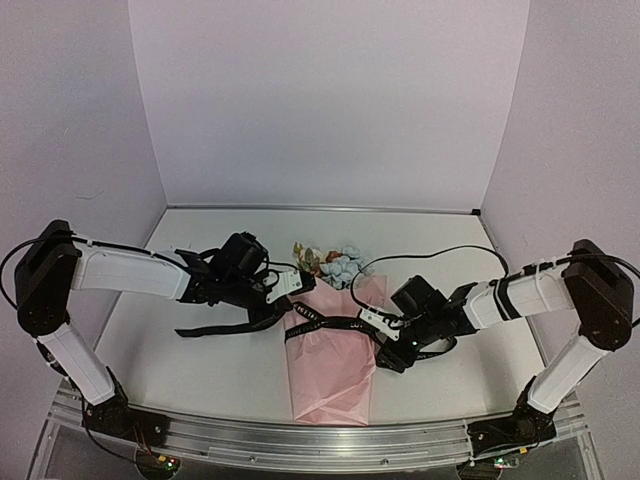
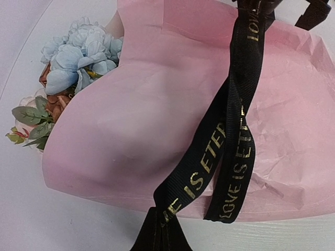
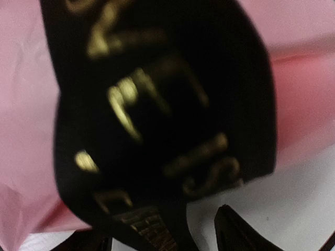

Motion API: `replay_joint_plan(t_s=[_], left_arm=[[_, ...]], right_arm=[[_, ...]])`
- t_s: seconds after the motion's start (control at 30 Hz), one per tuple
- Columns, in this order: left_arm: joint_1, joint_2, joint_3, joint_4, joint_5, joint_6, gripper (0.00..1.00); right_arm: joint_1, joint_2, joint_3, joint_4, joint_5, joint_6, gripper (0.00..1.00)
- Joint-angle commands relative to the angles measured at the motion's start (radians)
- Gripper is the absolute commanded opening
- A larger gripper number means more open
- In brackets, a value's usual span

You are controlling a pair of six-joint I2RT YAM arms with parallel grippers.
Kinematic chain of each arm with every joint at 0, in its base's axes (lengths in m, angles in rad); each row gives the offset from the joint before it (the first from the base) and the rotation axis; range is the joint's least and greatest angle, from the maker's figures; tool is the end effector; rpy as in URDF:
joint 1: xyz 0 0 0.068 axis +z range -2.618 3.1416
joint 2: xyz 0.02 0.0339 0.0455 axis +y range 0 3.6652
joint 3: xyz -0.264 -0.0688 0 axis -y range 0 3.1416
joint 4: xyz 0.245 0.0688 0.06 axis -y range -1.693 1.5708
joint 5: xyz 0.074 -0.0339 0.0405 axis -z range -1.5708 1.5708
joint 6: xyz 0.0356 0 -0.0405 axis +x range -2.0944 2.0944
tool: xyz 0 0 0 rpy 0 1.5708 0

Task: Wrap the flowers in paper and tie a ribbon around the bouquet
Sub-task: Pick up the ribbon at the center of the board, then tie the ribbon around the folded bouquet.

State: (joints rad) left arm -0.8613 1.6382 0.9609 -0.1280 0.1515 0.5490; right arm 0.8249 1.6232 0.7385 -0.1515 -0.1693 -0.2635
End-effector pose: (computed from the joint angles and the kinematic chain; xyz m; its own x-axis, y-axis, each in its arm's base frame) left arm 0.2187 -0.2629 0.1914 0.0262 0.7613 -0.6479 0.9430 0.1962 0.2687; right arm 0.1931 0.2178 0.1317 -0.3600 -0.7680 -0.5297 -0.9073 0.4204 0.0073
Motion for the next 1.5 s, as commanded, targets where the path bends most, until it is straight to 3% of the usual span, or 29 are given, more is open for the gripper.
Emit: replay_joint_plan(t_s=[0.0, 0.2, 0.4, 0.47, 0.6, 0.67, 0.8, 0.97, 1.1, 1.27, 1.47], left_arm=[[-0.011, -0.072, -0.016, 0.045, -0.023, -0.051, 0.0], [-0.033, -0.122, -0.097, 0.09, -0.117, -0.163, 0.0], [-0.033, -0.202, -0.216, 0.151, -0.271, -0.327, 0.0], [-0.033, -0.222, -0.251, 0.172, -0.384, -0.422, 0.0], [-0.015, -0.272, -0.335, 0.202, -0.588, -0.673, 0.0], [0.033, -0.274, -0.319, 0.148, -0.6, -0.805, 0.0], [0.209, -0.243, -0.265, -0.029, -0.506, -1.022, 0.0], [0.45, -0.275, -0.311, -0.029, -0.307, -1.175, 0.0], [0.591, -0.284, -0.34, -0.024, -0.181, -1.215, 0.0], [0.622, -0.255, -0.314, -0.044, -0.115, -1.164, 0.0], [0.589, -0.259, -0.292, -0.063, -0.095, -1.057, 0.0]], right_arm=[[0.007, 0.052, 0.016, 0.098, 0.112, 0.009, 0.57], [0.007, 0.061, 0.029, 0.08, 0.188, 0.084, 0.01], [0.005, 0.021, 0.042, -0.038, 0.403, 0.216, 0.0], [-0.007, 0.011, 0.05, -0.082, 0.467, 0.28, 0.0], [-0.076, -0.033, 0.041, -0.173, 0.483, 0.46, 0.0], [-0.138, -0.067, 0.008, -0.189, 0.442, 0.58, 0.0], [-0.247, -0.158, -0.068, -0.186, 0.37, 0.763, 0.0], [-0.359, -0.268, -0.17, -0.132, 0.329, 0.92, 0.0], [-0.415, -0.365, -0.23, -0.115, 0.322, 0.979, 0.0], [-0.456, -0.453, -0.277, -0.116, 0.299, 0.981, 0.0], [-0.456, -0.481, -0.208, -0.332, 0.251, 0.838, 0.0]])
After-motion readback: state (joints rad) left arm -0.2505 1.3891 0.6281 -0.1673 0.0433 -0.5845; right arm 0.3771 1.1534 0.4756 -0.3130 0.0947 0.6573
